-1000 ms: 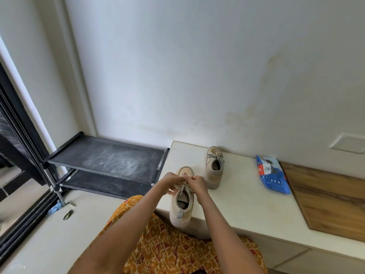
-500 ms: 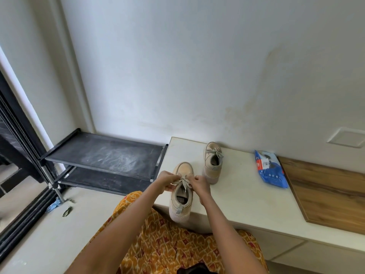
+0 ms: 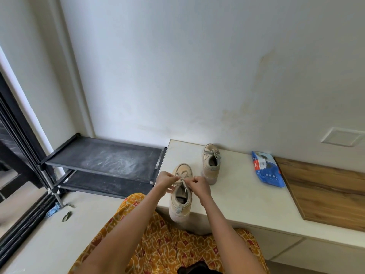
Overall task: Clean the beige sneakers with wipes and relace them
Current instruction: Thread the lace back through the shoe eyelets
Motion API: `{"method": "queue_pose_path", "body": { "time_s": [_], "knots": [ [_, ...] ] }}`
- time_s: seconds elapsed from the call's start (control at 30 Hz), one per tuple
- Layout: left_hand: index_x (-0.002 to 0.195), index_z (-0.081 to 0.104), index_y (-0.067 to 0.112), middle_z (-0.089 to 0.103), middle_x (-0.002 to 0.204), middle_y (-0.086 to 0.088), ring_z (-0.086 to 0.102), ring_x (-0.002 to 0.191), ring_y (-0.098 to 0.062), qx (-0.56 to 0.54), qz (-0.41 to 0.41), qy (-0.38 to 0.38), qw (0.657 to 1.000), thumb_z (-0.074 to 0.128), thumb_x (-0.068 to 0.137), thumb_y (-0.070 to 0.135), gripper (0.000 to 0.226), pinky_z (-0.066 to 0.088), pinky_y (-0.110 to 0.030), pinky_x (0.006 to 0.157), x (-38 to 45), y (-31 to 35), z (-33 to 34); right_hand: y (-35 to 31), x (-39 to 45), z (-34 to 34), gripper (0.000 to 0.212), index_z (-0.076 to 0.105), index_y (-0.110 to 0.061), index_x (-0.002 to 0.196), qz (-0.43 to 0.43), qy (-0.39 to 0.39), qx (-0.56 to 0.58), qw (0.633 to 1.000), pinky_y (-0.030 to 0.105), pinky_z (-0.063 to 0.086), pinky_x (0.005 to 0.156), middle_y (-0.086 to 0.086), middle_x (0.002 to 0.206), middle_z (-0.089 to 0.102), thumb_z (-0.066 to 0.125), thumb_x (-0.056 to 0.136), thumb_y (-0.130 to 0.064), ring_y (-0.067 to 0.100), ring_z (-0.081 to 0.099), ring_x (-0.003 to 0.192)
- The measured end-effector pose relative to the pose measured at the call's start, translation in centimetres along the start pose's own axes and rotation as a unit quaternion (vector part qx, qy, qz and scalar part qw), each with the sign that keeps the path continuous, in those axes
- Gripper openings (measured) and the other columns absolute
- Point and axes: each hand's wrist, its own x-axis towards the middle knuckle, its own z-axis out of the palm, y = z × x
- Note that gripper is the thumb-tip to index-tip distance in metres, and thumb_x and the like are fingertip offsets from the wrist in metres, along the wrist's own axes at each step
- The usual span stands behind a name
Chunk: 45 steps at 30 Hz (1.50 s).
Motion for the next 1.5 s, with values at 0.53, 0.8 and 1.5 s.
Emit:
{"method": "queue_pose_path", "body": {
  "time_s": [0.53,0.8,1.5],
  "knots": [
    [0.131,0.039,0.004,0.058,0.099,-0.012,0.061,0.081,-0.025,-0.235,-0.028,0.028,0.971,0.024,0.099,0.053,0.061,0.053,-0.034,0.072,2.7,0.6,0.8,0.5,3.9,1.0,0.031,0.058,-0.018,0.073,0.116,0.047,0.171,0.977,0.045,0.05,0.083,0.005,0.076,0.06,0.038,0.094,-0.029,0.027,0.058,0.081],
    [0.125,0.039,0.005,0.056,0.12,-0.008,0.052,0.115,-0.02,-0.207,0.05,-0.025,0.977,0.03,0.096,0.057,0.06,0.033,-0.03,0.095,4.7,2.0,2.4,-1.5,7.9,0.0,0.032,0.064,-0.011,0.108,0.073,0.007,0.214,0.974,0.037,0.047,0.092,0.009,0.107,0.066,0.038,0.096,-0.024,0.022,0.059,0.099],
    [0.113,0.051,0.019,0.048,0.126,-0.005,0.059,0.095,-0.018,0.262,0.236,0.141,0.925,0.069,0.081,0.021,0.037,0.054,-0.029,0.065,3.7,-2.5,5.0,3.5,7.1,-4.9,0.051,0.035,-0.014,0.136,0.016,0.087,-0.17,0.981,0.04,0.045,0.089,0.016,0.136,0.039,0.055,0.09,-0.022,0.034,0.051,0.116]
  ]
}}
